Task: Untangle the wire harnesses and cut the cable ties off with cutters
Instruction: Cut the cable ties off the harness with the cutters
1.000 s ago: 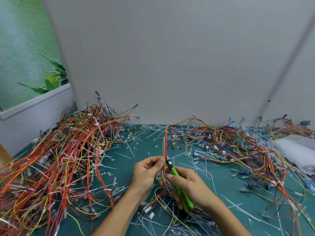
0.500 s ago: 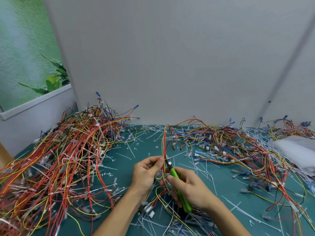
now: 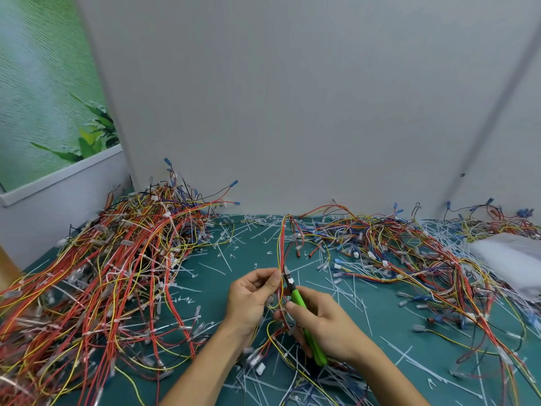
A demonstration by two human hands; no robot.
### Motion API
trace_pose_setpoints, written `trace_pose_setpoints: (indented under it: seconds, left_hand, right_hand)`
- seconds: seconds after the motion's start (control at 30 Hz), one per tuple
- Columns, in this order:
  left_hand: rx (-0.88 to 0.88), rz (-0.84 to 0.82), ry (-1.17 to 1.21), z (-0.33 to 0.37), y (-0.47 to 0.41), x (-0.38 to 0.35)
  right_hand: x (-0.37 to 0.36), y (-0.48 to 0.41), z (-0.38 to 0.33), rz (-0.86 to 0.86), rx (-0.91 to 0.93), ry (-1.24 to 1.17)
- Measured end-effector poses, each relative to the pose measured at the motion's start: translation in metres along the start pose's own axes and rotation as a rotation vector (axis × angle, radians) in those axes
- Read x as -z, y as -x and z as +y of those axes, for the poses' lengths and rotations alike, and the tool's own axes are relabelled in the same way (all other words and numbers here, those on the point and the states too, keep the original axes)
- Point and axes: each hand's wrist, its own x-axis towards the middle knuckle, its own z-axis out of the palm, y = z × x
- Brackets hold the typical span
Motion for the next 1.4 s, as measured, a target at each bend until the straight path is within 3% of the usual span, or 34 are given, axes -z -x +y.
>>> trace_pose_setpoints:
  seconds: [0.33, 0.7, 0.93, 1.17, 1.4]
  left_hand:
    - [0.076, -0.018, 0.073, -0.002, 0.000, 0.002]
    - [0.070, -0.017, 0.100, -0.002, 0.000, 0.001]
    - [0.060, 0.006, 0.098, -0.004, -0.001, 0.002]
    - [0.059, 0.028, 0.106, -0.004, -0.002, 0.002]
    - [0.095, 0.017, 0.096, -0.004, -0.002, 0.004]
  right_hand:
    - [0.001, 0.000, -0.003, -0.019, -0.049, -0.087]
    - [-0.001, 0.002, -0.005, -0.016, -0.006, 0.002]
    - [0.000, 0.003, -0.012, -0.029, -0.065, -0.107]
    - [0.000, 0.008, -0.017, -0.024, -0.054, 0.019]
    - [-0.002, 0.008, -0.018, -0.069, -0.061, -0.024]
